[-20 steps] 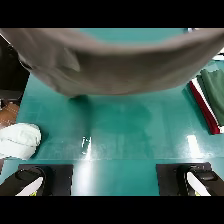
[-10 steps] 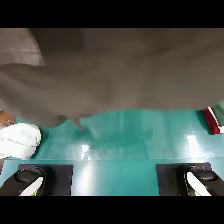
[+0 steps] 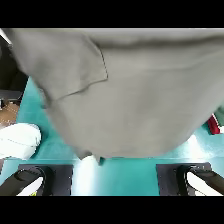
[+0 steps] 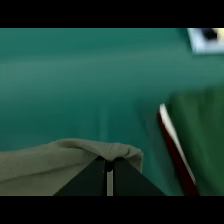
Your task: Fold the shirts.
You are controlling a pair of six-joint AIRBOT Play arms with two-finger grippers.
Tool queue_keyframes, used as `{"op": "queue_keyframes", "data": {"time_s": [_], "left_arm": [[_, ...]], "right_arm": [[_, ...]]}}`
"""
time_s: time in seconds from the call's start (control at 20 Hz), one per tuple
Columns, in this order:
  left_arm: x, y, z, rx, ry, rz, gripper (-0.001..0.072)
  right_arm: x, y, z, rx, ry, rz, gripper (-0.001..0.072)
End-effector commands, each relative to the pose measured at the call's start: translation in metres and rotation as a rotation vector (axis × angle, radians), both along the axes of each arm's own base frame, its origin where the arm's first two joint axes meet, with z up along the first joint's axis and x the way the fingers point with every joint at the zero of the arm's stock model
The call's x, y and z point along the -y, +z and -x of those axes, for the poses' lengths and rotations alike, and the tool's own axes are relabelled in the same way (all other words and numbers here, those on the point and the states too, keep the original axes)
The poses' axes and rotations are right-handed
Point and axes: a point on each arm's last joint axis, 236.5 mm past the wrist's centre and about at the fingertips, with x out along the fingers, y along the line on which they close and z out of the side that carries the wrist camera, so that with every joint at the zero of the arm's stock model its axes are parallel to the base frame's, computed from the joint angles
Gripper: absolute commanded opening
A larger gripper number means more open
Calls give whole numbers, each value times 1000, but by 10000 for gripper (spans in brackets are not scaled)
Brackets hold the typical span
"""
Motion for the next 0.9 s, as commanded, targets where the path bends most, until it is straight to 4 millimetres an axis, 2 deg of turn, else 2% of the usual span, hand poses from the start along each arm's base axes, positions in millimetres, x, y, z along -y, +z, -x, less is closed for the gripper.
{"op": "queue_keyframes", "data": {"time_s": [0.0, 0.05, 0.15, 0.3, 0.45, 0.6, 0.75, 0.85], "left_arm": [[-5, -122, -49, -293, 29, -146, 30], [-2, -146, -63, -340, 19, -170, 30], [-1, -184, -85, -406, 18, -212, 30], [-6, -223, -115, -434, 38, -264, 30], [-15, -235, -143, -391, 65, -248, 30], [-28, -229, -161, -327, 98, -226, 30], [-39, -228, -167, -314, 123, -217, 30], [-36, -243, -166, -356, 116, -207, 30]], "right_arm": [[4, -103, -27, -410, 29, 20, 15], [5, -125, -44, -461, 44, 27, 15], [6, -158, -75, -494, 57, 32, 15], [9, -196, -119, -479, 64, 43, 15], [17, -221, -146, -462, 55, 43, 15], [33, -229, -161, -425, 27, 41, 13], [55, -231, -161, -418, -18, 28, 13], [57, -239, -155, -446, -16, 21, 13]]}}
